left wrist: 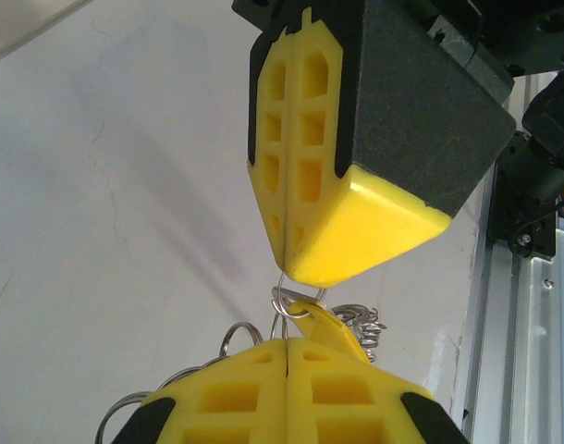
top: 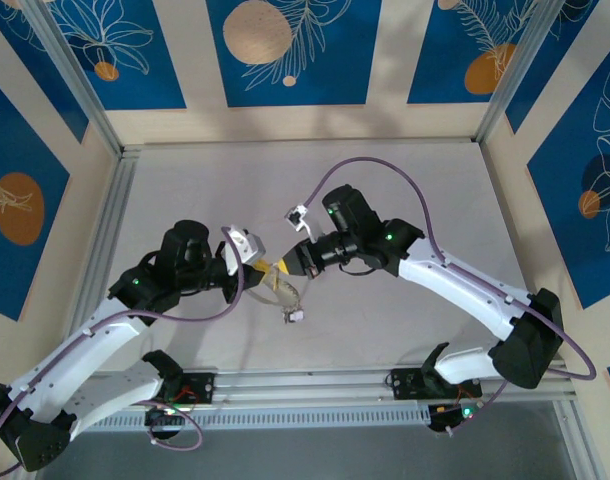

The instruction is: Put the keys on the keyring

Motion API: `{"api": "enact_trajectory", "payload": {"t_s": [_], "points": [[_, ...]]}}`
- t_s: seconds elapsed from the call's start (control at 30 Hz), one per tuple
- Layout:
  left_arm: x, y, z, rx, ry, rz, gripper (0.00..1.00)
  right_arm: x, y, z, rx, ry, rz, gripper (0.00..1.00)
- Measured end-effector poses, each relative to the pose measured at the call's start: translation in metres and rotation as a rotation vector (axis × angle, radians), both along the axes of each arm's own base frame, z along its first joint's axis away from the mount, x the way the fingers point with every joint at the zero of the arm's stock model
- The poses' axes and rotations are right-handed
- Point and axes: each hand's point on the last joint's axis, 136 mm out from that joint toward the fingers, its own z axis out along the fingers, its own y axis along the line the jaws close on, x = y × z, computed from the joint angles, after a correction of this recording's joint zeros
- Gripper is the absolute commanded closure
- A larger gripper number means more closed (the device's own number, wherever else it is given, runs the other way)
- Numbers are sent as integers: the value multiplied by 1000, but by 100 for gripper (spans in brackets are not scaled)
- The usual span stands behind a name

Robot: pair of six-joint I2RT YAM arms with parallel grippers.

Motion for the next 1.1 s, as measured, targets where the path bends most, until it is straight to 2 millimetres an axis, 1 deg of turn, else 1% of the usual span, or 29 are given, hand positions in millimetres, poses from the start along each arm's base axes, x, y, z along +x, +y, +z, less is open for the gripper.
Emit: {"api": "enact_trajectory", "payload": {"t_s": [0.13, 0.37, 0.53, 1.1], "points": [[0, 0, 0, 1, -2, 1, 100, -5, 2, 0, -6, 5, 14, 100], [0, 0, 0, 0, -3, 1, 100, -7, 3, -2, -17, 15, 20, 100], [0, 0, 1, 1, -5, 2, 100, -3, 4, -7, -47, 26, 5, 100], [0, 1, 2, 5, -20, 4, 100, -2, 5, -5, -65, 38, -15, 100]]}}
